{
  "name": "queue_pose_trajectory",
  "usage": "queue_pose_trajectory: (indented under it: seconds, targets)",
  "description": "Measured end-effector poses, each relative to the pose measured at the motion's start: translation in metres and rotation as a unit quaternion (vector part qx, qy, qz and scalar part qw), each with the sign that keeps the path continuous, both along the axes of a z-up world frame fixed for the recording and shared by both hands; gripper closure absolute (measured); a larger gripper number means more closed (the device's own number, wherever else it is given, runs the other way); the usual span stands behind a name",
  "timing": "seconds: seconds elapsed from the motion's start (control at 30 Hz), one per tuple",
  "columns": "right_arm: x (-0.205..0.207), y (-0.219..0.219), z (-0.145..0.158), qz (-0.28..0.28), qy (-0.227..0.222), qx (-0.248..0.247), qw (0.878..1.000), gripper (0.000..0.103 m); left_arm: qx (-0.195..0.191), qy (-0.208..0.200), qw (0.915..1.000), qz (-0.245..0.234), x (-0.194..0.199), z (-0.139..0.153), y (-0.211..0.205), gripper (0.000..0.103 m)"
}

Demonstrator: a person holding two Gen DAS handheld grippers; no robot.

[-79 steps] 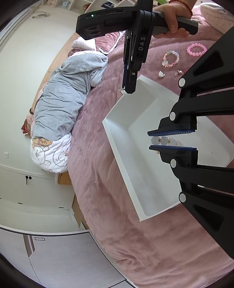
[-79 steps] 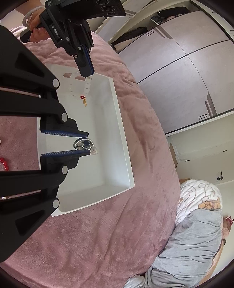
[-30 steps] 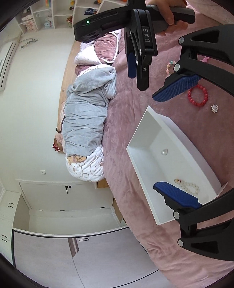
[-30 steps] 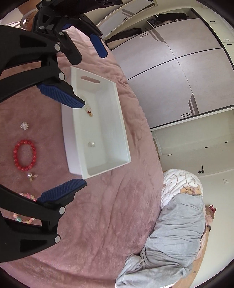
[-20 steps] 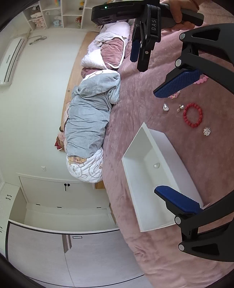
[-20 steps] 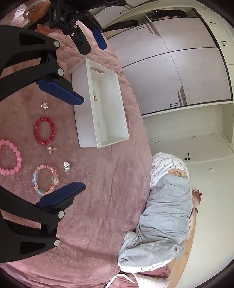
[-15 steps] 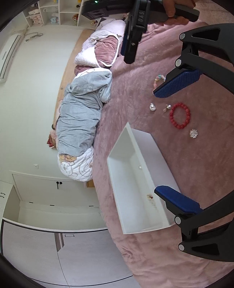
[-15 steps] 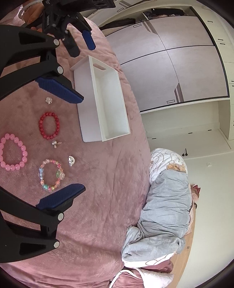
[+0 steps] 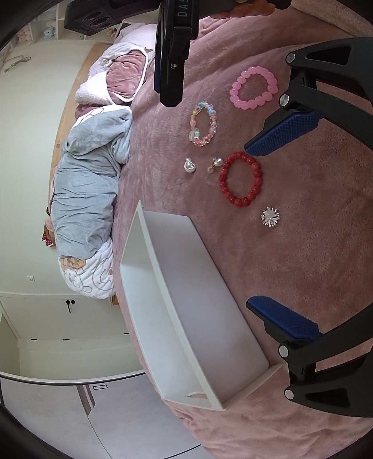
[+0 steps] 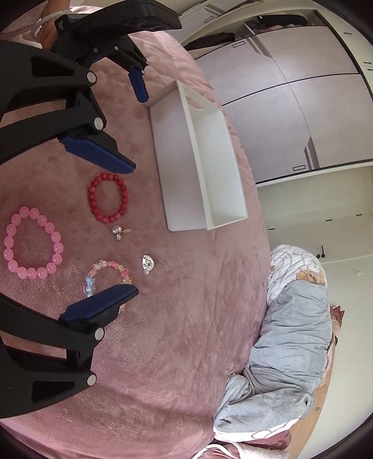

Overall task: Organize jewelry
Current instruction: 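Grasp the silver flower brooch with the left tool while the right tool grasps the red bead bracelet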

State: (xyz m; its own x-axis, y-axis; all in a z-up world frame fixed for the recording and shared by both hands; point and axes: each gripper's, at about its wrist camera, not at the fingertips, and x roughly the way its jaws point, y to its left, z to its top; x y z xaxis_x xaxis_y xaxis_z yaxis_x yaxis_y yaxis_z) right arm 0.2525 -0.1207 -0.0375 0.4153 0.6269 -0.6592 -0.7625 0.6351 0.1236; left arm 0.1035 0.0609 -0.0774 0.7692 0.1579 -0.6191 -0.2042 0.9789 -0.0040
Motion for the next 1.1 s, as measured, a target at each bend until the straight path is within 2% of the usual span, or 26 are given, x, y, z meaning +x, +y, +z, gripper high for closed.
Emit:
queue_pose_trajectory:
  seconds: [0.13,0.23,0.37,0.43,0.53,0.73,0.87,0.97,1.03,1.1]
  targets:
    - [0.005,0.019,-0.025,0.023,0.021,-0.027,0.999,0.054,-0.004,0.018,0.9998,-0.007,0.01,-0.019,-0.001,0.004]
    - [0.009,0.033,-0.044,0.036,0.038,-0.044,0.998,0.06,-0.012,0.024,0.9996,-0.005,0.016,-0.027,0.002,0.004]
    - [0.013,0.042,-0.06,0.043,0.051,-0.06,0.996,0.061,-0.032,0.029,0.9991,0.001,0.023,-0.034,0.012,0.009]
    - [0.016,0.044,-0.066,0.044,0.057,-0.065,0.995,0.061,-0.042,0.039,0.9984,0.004,0.028,-0.039,0.018,0.027]
    - [0.021,0.045,-0.074,0.047,0.067,-0.071,0.994,0.063,-0.051,0.06,0.9968,0.01,0.036,-0.05,0.021,0.031]
    - [0.033,0.045,-0.085,0.05,0.099,-0.063,0.992,0.063,-0.043,0.073,0.9964,0.004,0.044,-0.062,0.016,0.035]
    - [0.036,0.048,-0.09,0.06,0.104,-0.061,0.991,0.063,-0.035,0.08,0.9962,0.0,0.046,-0.065,0.013,0.039]
    - [0.037,0.049,-0.093,0.072,0.115,-0.056,0.989,0.073,-0.03,0.082,0.9961,-0.01,0.046,-0.066,0.009,0.051]
    - [0.036,0.049,-0.095,0.079,0.127,-0.05,0.987,0.083,-0.028,0.083,0.996,-0.015,0.047,-0.067,0.006,0.061]
    - [0.034,0.05,-0.094,0.079,0.125,-0.052,0.988,0.083,-0.027,0.085,0.9959,-0.018,0.048,-0.067,0.005,0.066]
